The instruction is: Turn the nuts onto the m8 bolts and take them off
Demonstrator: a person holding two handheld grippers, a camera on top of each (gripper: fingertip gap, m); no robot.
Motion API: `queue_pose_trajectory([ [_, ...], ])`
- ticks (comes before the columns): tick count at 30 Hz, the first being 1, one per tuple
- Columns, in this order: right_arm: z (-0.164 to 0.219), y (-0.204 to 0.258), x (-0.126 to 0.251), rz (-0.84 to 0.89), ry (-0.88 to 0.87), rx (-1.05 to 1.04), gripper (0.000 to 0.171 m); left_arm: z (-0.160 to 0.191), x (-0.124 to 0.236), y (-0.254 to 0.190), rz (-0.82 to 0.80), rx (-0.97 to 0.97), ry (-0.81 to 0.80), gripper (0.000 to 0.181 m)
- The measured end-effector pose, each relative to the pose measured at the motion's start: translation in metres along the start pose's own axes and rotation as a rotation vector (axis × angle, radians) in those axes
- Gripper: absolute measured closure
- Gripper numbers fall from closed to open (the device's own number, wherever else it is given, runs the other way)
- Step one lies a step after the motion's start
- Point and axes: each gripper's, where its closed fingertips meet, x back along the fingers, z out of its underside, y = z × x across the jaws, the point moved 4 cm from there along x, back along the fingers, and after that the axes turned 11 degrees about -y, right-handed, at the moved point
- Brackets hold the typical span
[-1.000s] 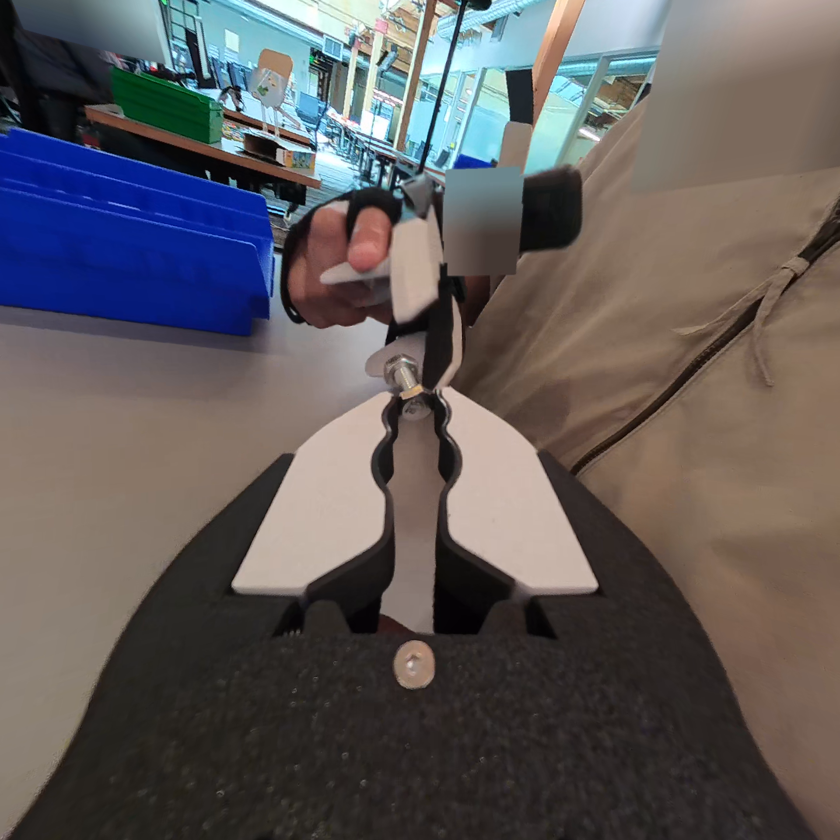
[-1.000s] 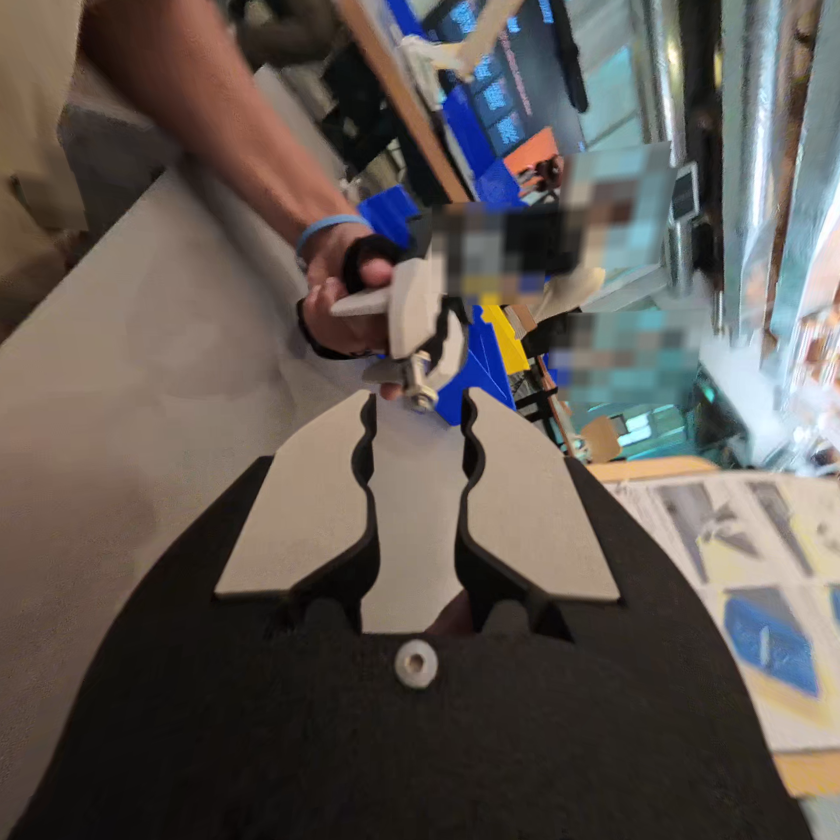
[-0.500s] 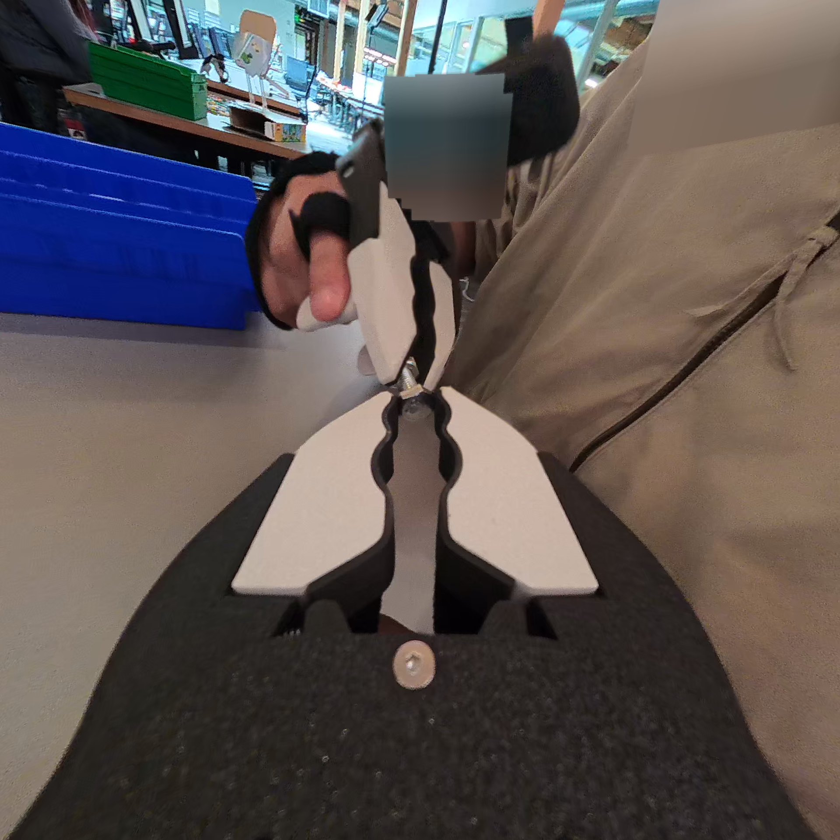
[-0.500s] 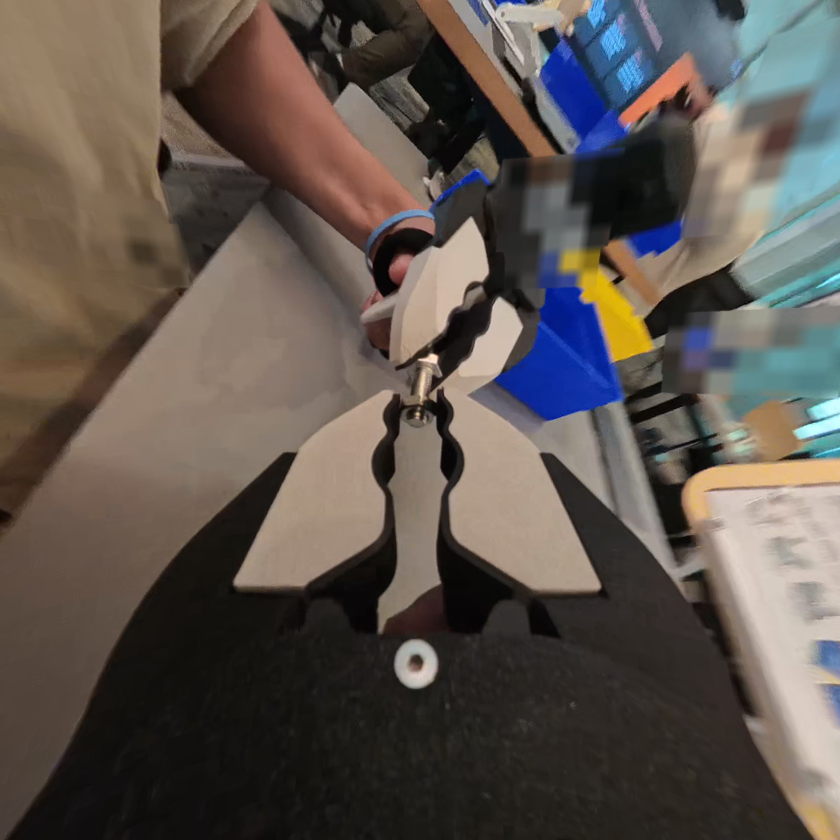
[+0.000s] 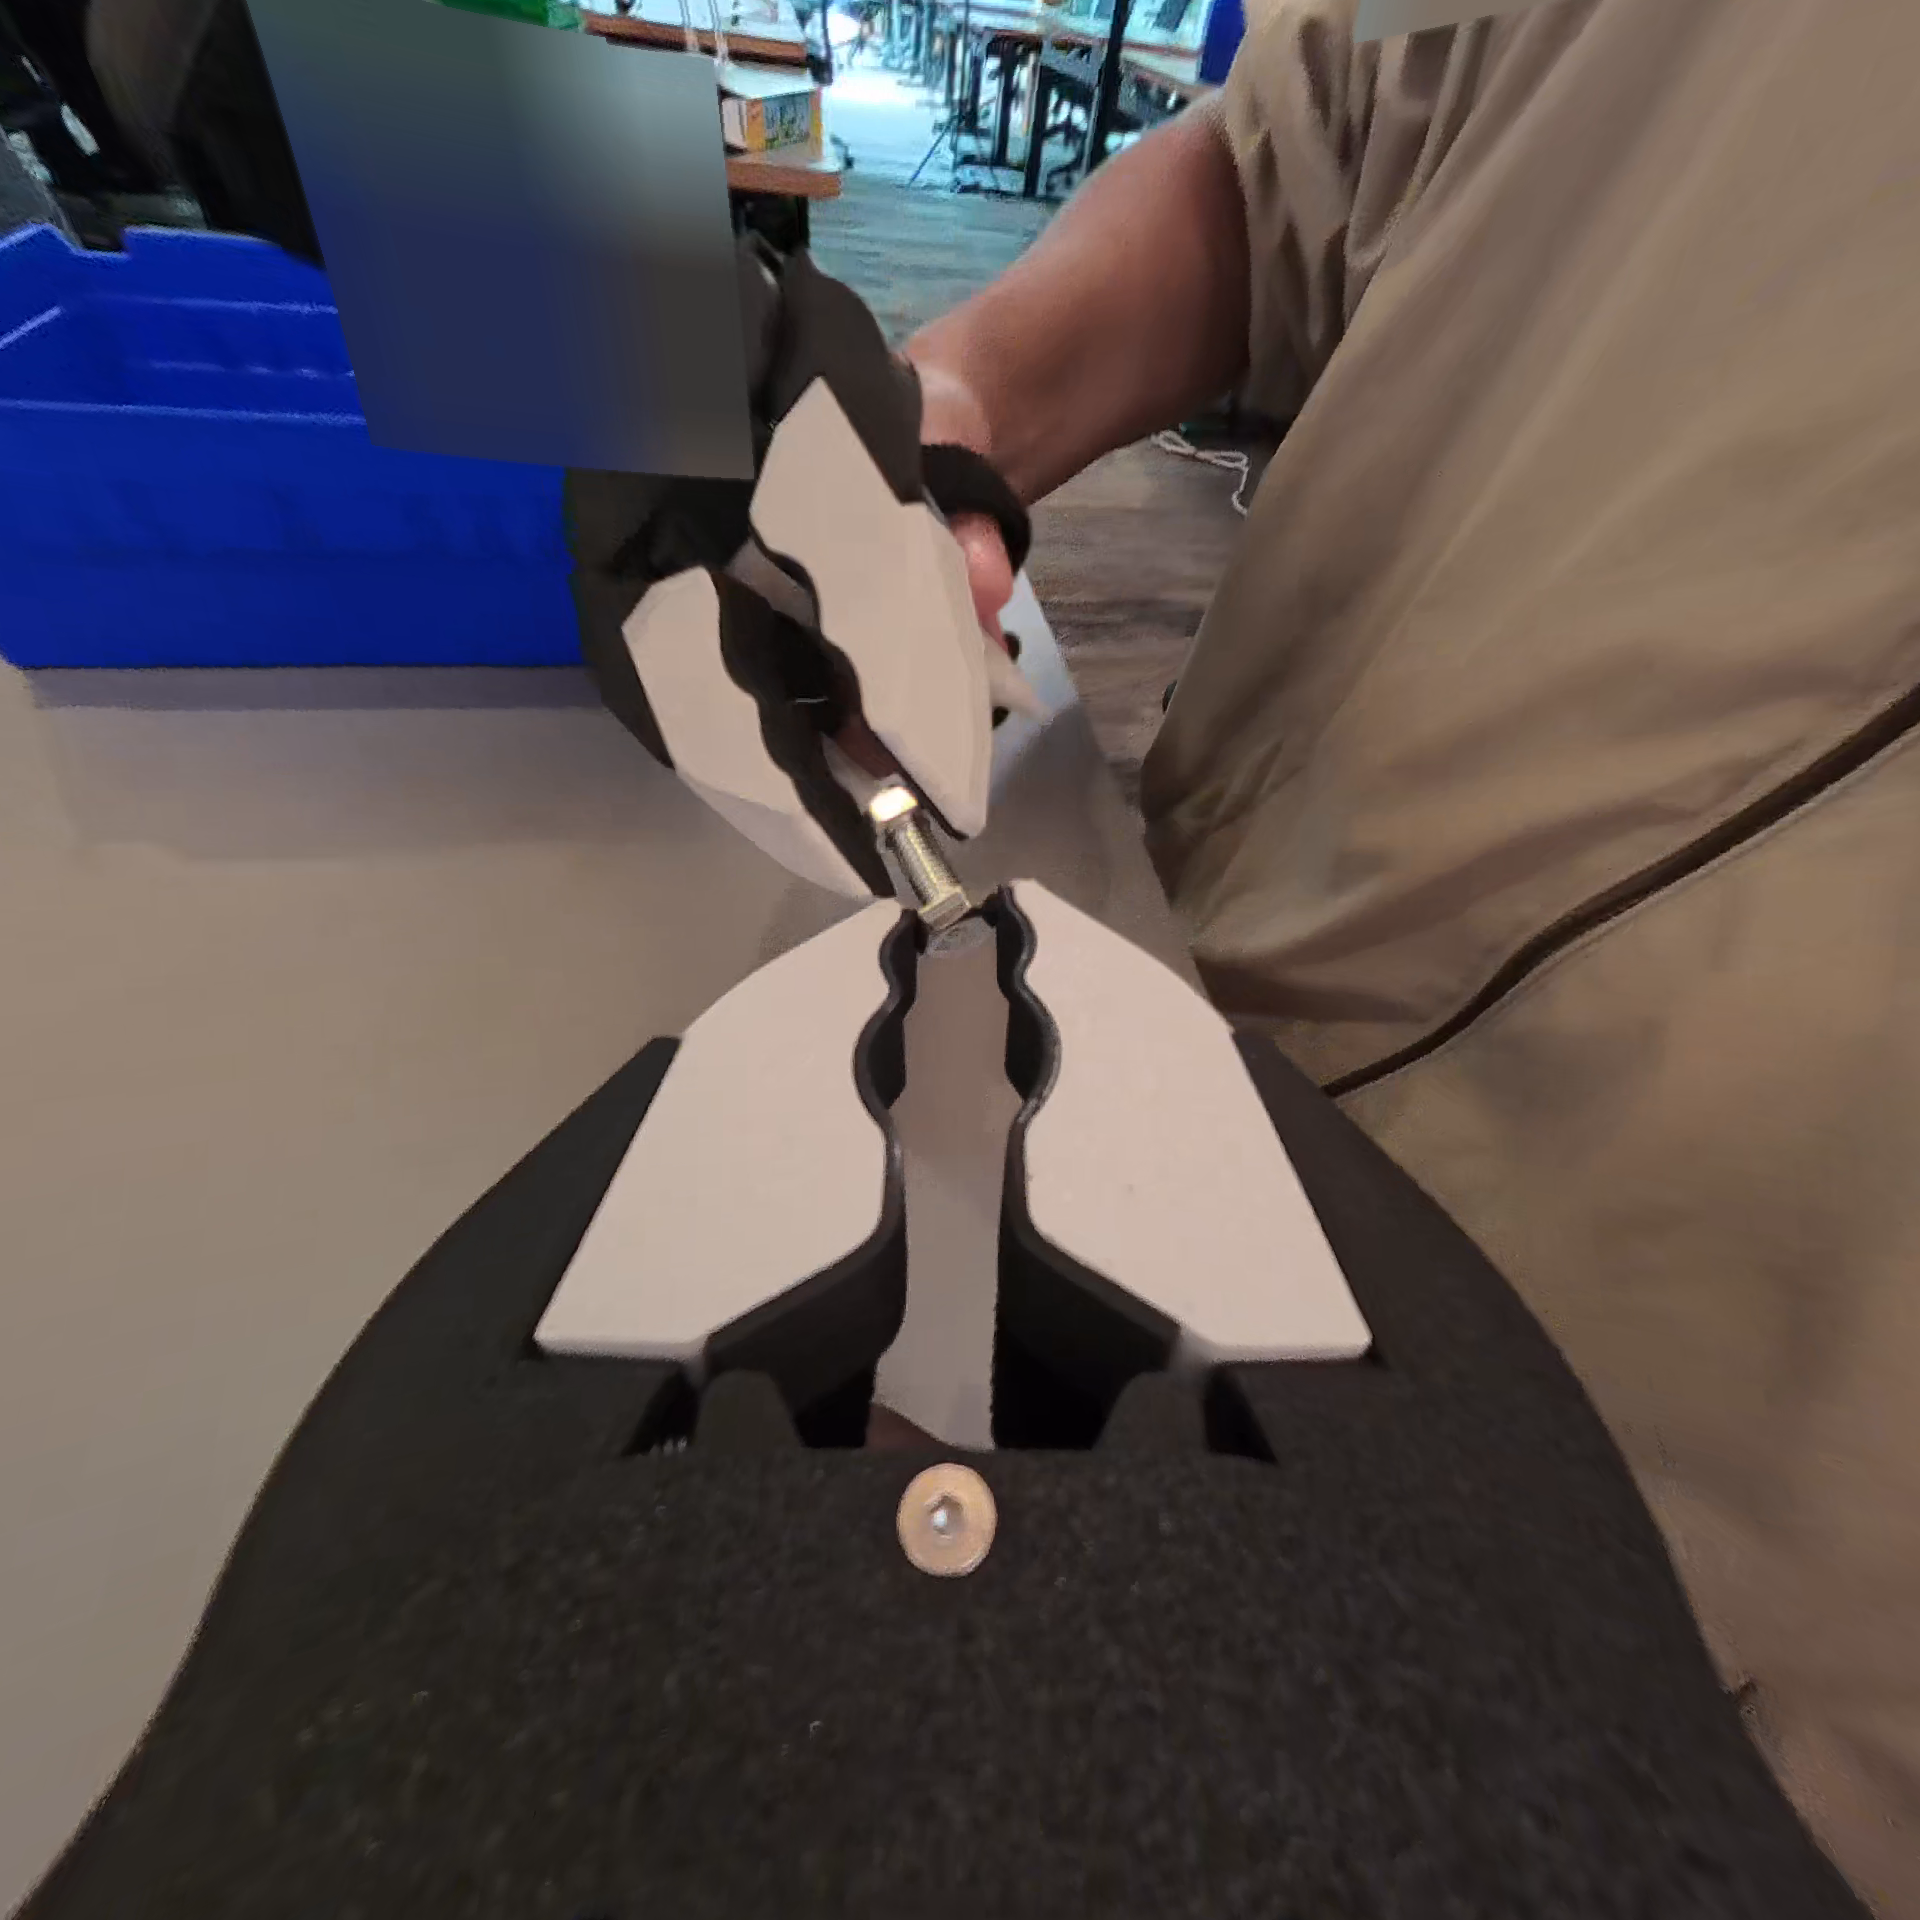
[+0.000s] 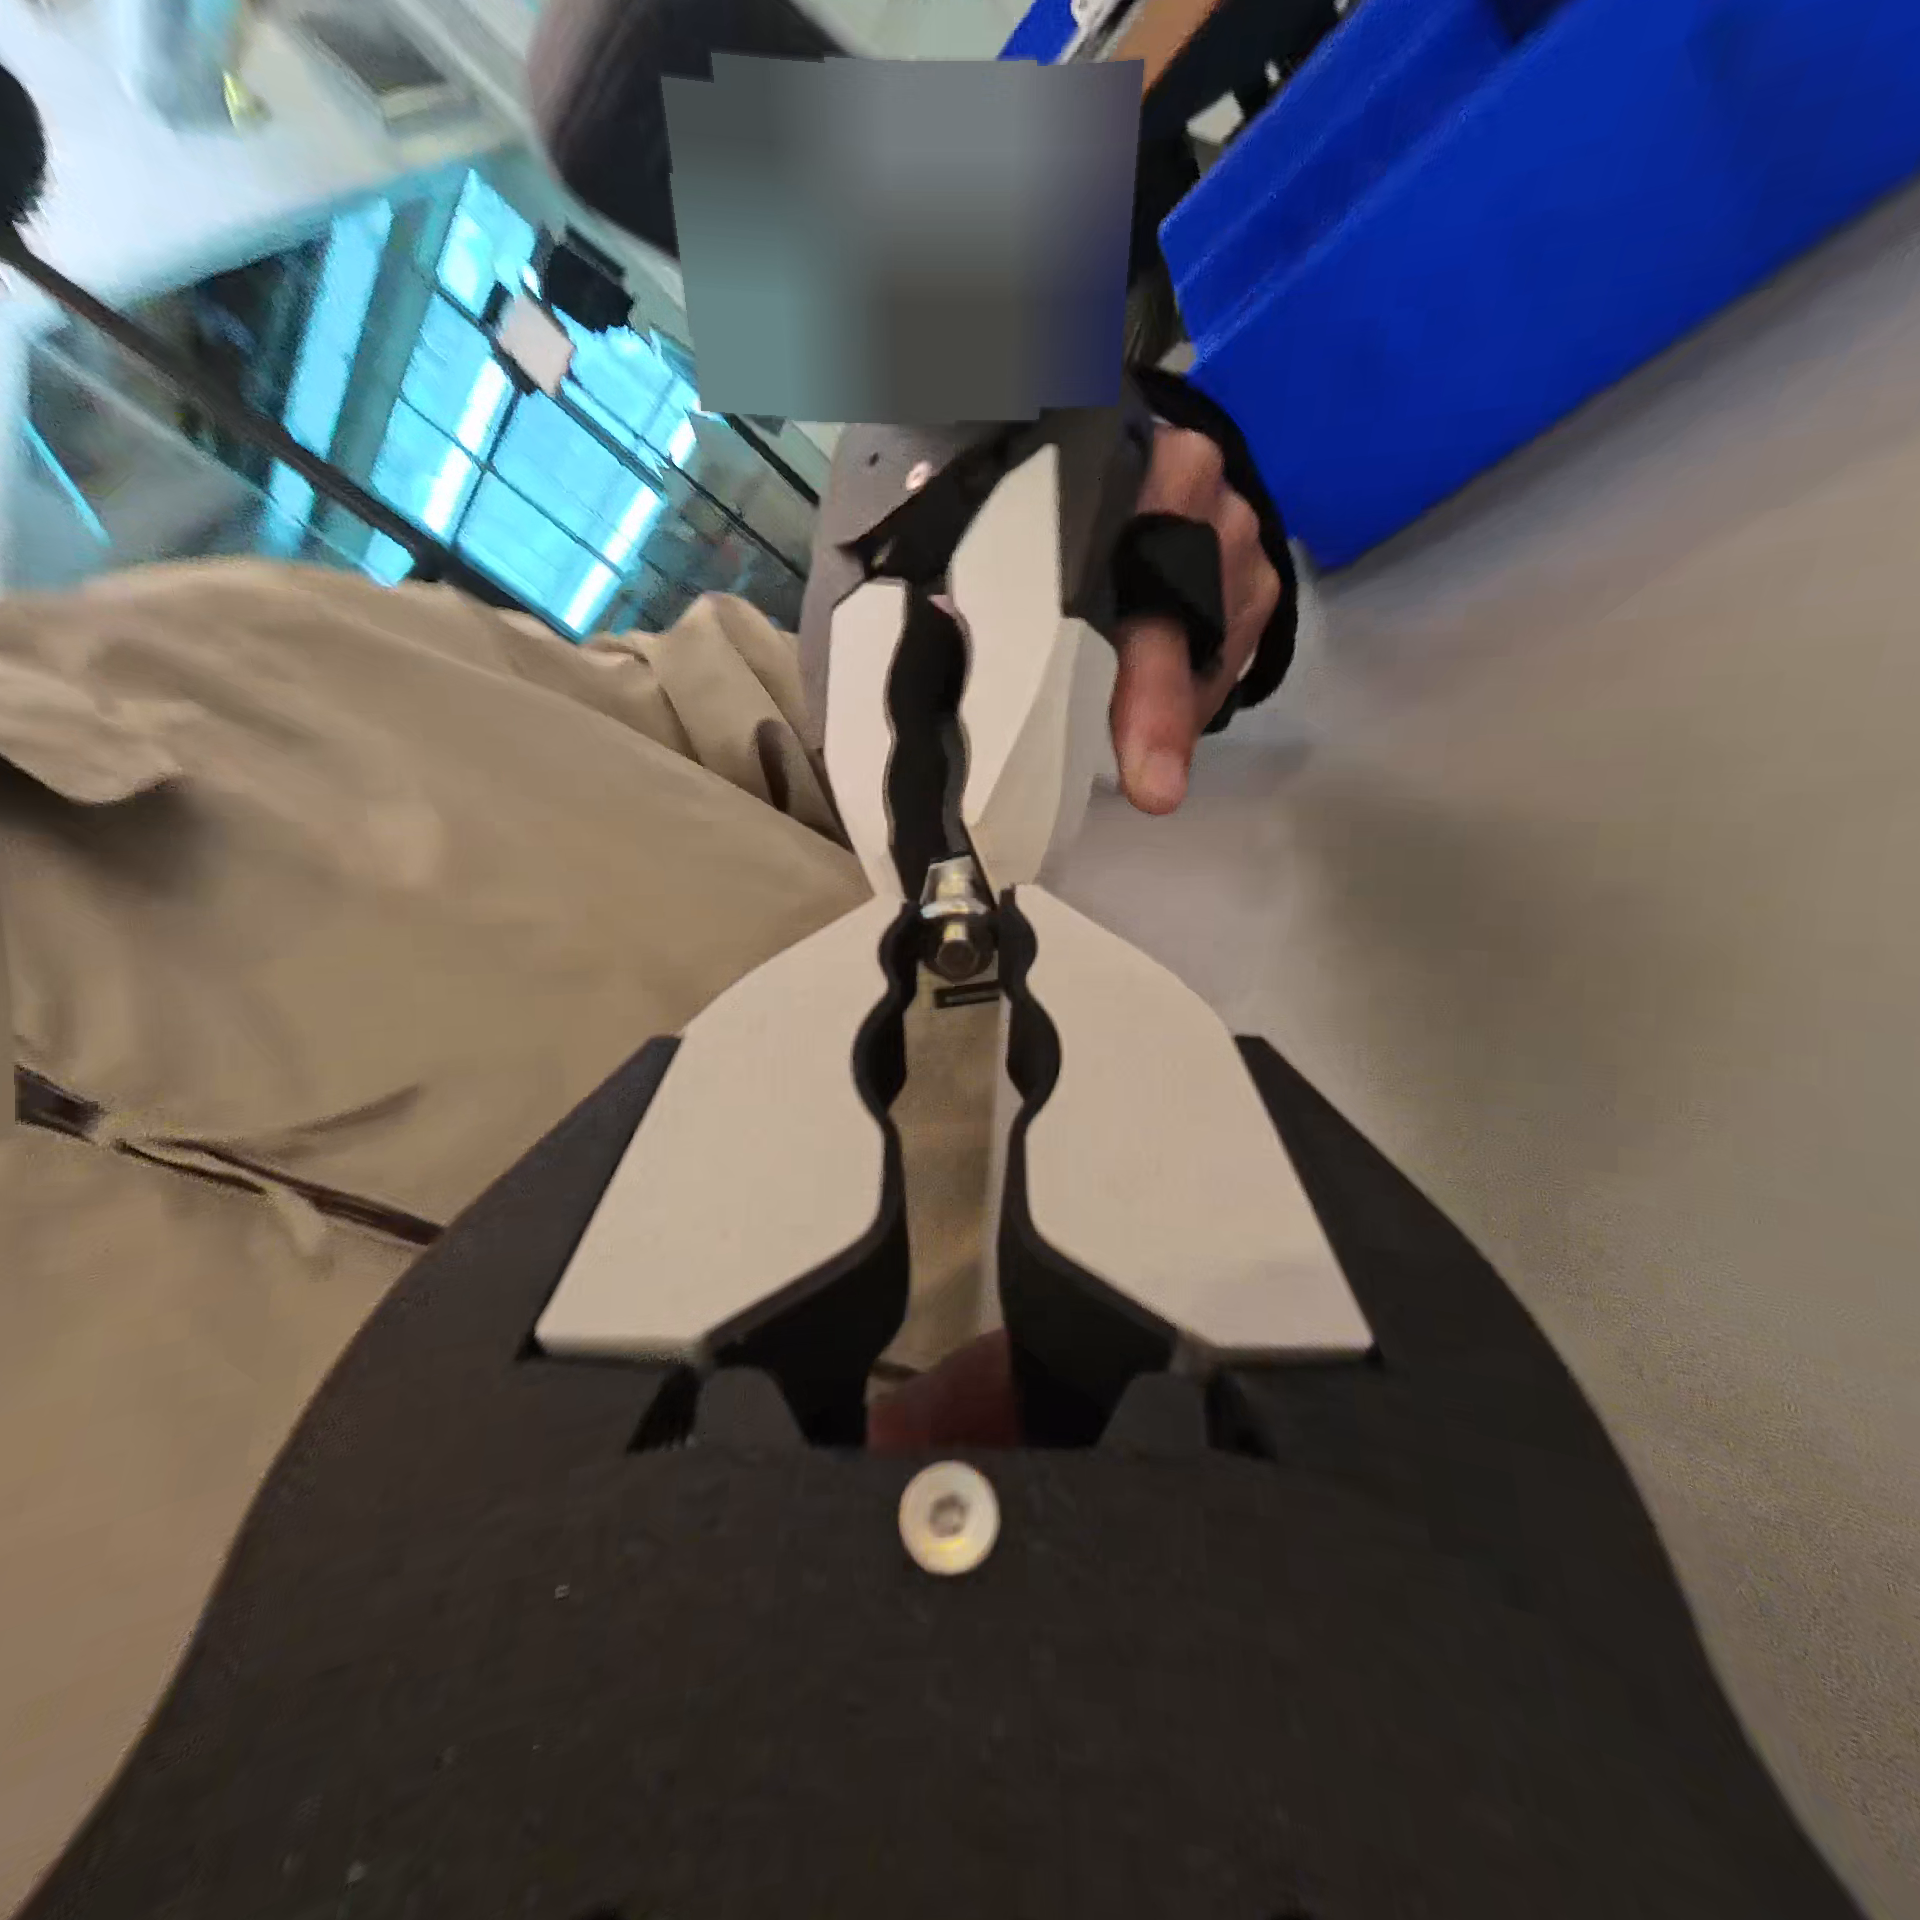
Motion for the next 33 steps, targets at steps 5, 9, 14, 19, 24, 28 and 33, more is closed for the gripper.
queue_pose_trajectory([
  [5, 0.002, -0.006, 0.002, 0.008, 0.031, -0.11, 0.157, 0.006, -0.002, 0.001, -0.013, -0.001, 0.008, 0.167],
  [9, -0.003, 0.002, 0.007, 0.013, 0.002, 0.015, 0.138, 0.003, -0.001, 0.003, -0.048, -0.013, -0.02, 0.166],
  [14, -0.008, 0.003, 0.025, 0.333, -0.017, 0.693, 0.128, -0.002, 0.008, 0.004, -0.078, -0.003, -0.084, 0.167],
  [19, 0.001, 0.029, 0.034, 0.633, -0.106, 1.441, 0.121, -0.005, 0.015, 0.006, -0.094, 0.02, -0.139, 0.166],
  [24, 0.011, 0.027, 0.036, 0.714, -0.158, 1.419, 0.118, -0.004, 0.019, 0.005, -0.094, 0.041, -0.163, 0.167],
  [28, 0.008, 0.028, 0.041, 0.72, -0.168, 1.395, 0.12, -0.002, 0.019, 0.004, -0.09, 0.044, -0.153, 0.166],
  [33, 0.012, 0.027, 0.036, 0.668, -0.107, 1.355, 0.13, -0.003, 0.018, 0.0, -0.062, 0.065, -0.158, 0.166],
])
